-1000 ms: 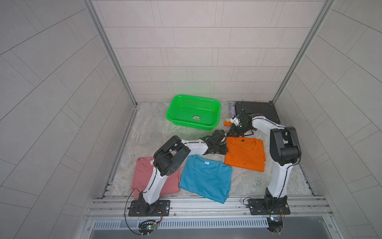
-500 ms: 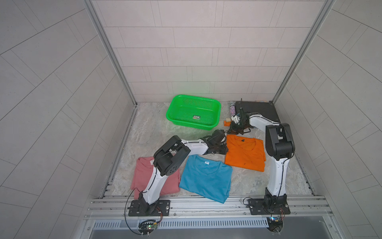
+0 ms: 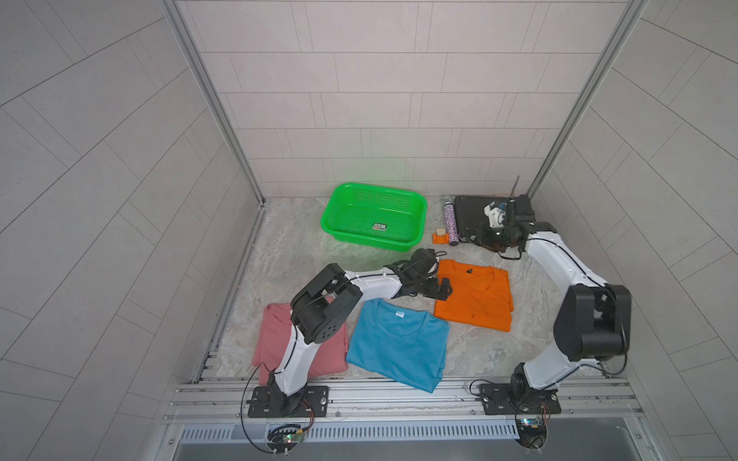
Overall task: Put the folded t-shirts into the basket
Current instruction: Adjust the T-shirt at the center of the board, then pick up the T-shirt from the center of the board.
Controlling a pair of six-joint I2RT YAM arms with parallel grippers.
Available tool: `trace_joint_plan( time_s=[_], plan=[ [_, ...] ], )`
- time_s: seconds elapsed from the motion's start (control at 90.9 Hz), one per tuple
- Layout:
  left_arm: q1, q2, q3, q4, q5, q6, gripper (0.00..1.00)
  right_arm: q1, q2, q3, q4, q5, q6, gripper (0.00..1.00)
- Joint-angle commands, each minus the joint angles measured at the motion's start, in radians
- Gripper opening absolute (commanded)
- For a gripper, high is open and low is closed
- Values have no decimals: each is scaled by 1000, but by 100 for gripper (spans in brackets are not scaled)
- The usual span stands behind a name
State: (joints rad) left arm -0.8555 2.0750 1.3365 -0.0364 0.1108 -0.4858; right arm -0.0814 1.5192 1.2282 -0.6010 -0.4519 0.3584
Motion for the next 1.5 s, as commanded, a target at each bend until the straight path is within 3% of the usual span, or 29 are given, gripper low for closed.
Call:
trace_joint_plan(
  time_s=[0.0,0.022,0.044,0.066,0.275,0.385,0.583,0.77,0.825,1.111,1.266,1.486],
  plan=[
    [12,-16,46,-72,-2,44,98,-109,-107,-179,43,4,33,52],
    [16,-9,57,-76,2,54,99,-137,-135,-224,61,6,51,57],
    [19,2,68,-83,4,66,100,-163,-158,-271,79,3,67,85],
    [18,16,91,-94,10,78,100,-186,-185,-307,90,0,78,96],
    [47,109,237,-175,36,57,100,-327,-333,-504,105,71,128,100],
    [52,123,236,-164,36,25,99,-396,-307,-575,175,-11,159,92],
    [64,174,210,-100,53,-11,83,-455,-124,-566,205,-176,93,69],
    [89,214,178,10,155,-57,76,-476,-66,-553,231,-189,70,76],
    [95,215,167,45,169,-63,75,-486,-33,-541,243,-204,66,70],
    [101,257,175,86,206,-105,58,-492,133,-507,327,-312,59,61],
    [98,289,199,82,228,-110,43,-491,197,-489,362,-383,57,54],
    [98,298,210,92,252,-104,17,-492,232,-464,366,-426,34,32]
  ],
)
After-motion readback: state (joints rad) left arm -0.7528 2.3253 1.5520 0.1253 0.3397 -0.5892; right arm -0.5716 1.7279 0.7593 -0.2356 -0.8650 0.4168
